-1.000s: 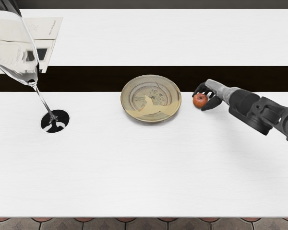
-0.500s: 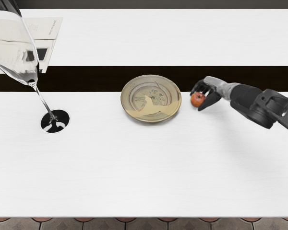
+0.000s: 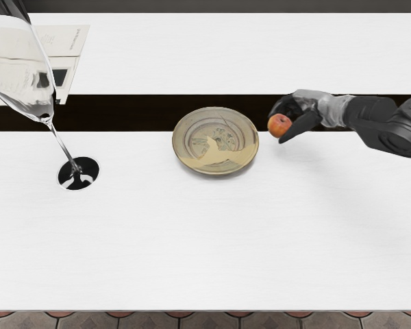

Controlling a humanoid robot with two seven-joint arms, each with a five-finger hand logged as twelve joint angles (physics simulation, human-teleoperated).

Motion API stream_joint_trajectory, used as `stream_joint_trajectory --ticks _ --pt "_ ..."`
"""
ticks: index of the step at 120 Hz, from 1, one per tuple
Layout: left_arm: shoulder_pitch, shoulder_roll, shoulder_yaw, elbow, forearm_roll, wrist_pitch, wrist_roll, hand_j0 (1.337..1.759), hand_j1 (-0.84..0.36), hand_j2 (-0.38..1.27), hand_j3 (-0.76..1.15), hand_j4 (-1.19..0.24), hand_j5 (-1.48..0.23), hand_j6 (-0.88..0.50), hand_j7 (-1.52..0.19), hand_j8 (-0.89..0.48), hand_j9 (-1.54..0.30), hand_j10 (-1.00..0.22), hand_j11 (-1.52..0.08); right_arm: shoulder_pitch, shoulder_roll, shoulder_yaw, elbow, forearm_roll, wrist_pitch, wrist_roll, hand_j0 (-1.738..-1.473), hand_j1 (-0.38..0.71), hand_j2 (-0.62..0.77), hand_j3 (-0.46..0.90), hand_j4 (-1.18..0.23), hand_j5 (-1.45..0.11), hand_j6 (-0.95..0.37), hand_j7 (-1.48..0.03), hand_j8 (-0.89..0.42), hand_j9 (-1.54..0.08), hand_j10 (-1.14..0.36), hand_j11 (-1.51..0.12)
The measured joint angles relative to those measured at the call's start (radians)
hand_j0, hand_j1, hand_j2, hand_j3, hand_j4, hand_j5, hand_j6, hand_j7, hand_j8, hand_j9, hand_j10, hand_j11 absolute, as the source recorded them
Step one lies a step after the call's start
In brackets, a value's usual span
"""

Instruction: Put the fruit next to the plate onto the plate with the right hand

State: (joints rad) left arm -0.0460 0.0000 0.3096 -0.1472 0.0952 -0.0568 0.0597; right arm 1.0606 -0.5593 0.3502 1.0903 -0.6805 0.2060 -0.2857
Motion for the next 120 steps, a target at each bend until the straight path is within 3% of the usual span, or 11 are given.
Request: stream_joint_trajectory --ticks 64,92,120 --pt "0.0 0.0 0.0 0.0 0.0 0.0 0.0 1.658 0.06 0.05 0.0 -0.24 -0.32 -0.24 -0.32 -0.24 -0.32 -0.24 -0.32 0.036 0.165 0.013 0.013 0.031 0.012 -0.001 -1.655 0.38 0.31 0.0 -0.52 -1.04 -0.34 -1.0 -0.37 -1.02 -0.75 -1.02" --pt "0.0 0.0 0.0 0.0 0.0 0.0 0.0 1.658 0.06 0.05 0.0 -0.24 -0.32 -0.24 -0.32 -0.24 -0.32 -0.24 -0.32 0.038 0.264 0.005 -0.049 -0.04 0.009 0.0 -1.655 0.38 0.3 0.0 -0.52 -1.04 -0.35 -1.0 -0.37 -1.02 -0.75 -1.02" --pt "0.0 0.0 0.0 0.0 0.0 0.0 0.0 1.658 0.06 0.05 0.0 -0.24 -0.32 -0.24 -0.32 -0.24 -0.32 -0.24 -0.32 0.038 0.301 0.004 -0.085 -0.068 0.01 0.001 -1.653 0.35 0.27 0.0 -0.54 -1.01 -0.37 -0.97 -0.39 -0.99 -0.74 -0.99"
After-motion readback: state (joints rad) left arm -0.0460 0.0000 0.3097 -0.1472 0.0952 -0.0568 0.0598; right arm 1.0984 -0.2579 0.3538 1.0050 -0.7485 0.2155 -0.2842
